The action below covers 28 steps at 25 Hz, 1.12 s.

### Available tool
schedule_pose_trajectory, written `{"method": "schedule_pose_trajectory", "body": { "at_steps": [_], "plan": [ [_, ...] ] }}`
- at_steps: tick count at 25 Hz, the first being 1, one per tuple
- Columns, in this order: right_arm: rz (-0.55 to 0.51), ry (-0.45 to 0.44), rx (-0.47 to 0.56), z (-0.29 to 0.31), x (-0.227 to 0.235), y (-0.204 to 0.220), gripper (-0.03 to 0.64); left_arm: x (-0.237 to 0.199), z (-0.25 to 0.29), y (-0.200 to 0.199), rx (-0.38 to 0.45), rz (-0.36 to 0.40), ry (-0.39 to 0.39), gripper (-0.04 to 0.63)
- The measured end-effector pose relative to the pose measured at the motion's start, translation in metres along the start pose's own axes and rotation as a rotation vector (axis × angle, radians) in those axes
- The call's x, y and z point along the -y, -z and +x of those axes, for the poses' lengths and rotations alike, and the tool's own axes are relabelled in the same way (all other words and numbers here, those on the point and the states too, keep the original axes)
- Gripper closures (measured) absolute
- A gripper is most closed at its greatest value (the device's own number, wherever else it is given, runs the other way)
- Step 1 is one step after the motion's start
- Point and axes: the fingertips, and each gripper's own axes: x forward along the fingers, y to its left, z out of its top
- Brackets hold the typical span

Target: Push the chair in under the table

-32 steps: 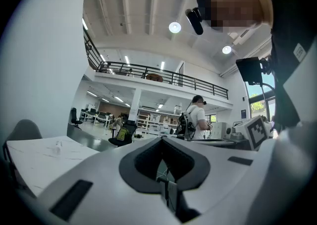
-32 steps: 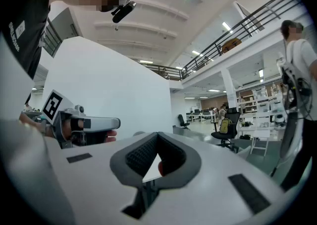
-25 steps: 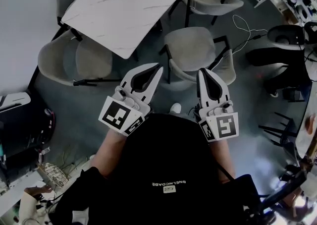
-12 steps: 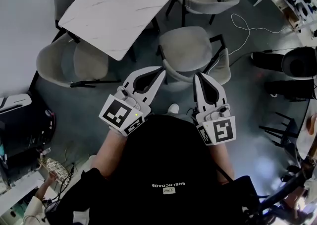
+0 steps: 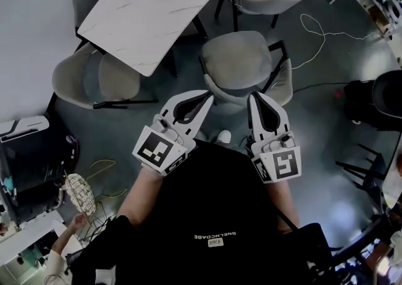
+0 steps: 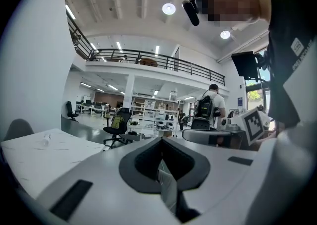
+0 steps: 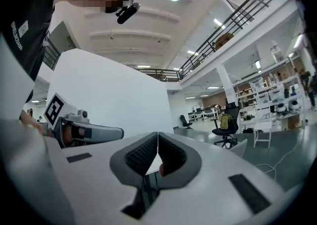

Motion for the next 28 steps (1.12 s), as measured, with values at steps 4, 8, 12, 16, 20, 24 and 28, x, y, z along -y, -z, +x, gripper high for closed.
{"method": "schedule_pose_trajectory", "body": {
  "at_steps": [4, 8, 12, 16, 20, 24, 28],
  "plan": [
    [0.022, 0.007, -0.011, 0.006, 0.007, 0.004, 0.604, -0.009, 0.007, 0.001, -0.007, -0.024, 0.001, 0.591],
    [0.028, 0.024, -0.03, 0.019, 0.011, 0.012, 0.604, -0.022, 0.017, 0.008, -0.023, -0.031, 0.03, 0.591],
    [0.053, 0.055, -0.054, 0.048, 0.02, 0.019, 0.604, -0.051, 0.03, 0.01, -0.034, -0.052, 0.052, 0.591],
    [0.044, 0.078, -0.075, 0.088, 0.026, 0.022, 0.604, -0.093, 0.044, 0.008, -0.027, -0.083, 0.079, 0.591],
    [0.056, 0.11, -0.091, 0.124, 0.036, 0.026, 0.604, -0.129, 0.059, 0.006, -0.031, -0.085, 0.12, 0.589],
    [0.056, 0.18, -0.118, 0.151, 0.046, 0.034, 0.604, -0.16, 0.068, 0.013, -0.059, -0.063, 0.169, 0.589],
    [0.083, 0.273, -0.131, 0.158, 0.068, 0.036, 0.604, -0.18, 0.08, 0.026, -0.085, -0.041, 0.227, 0.589]
  ]
}}
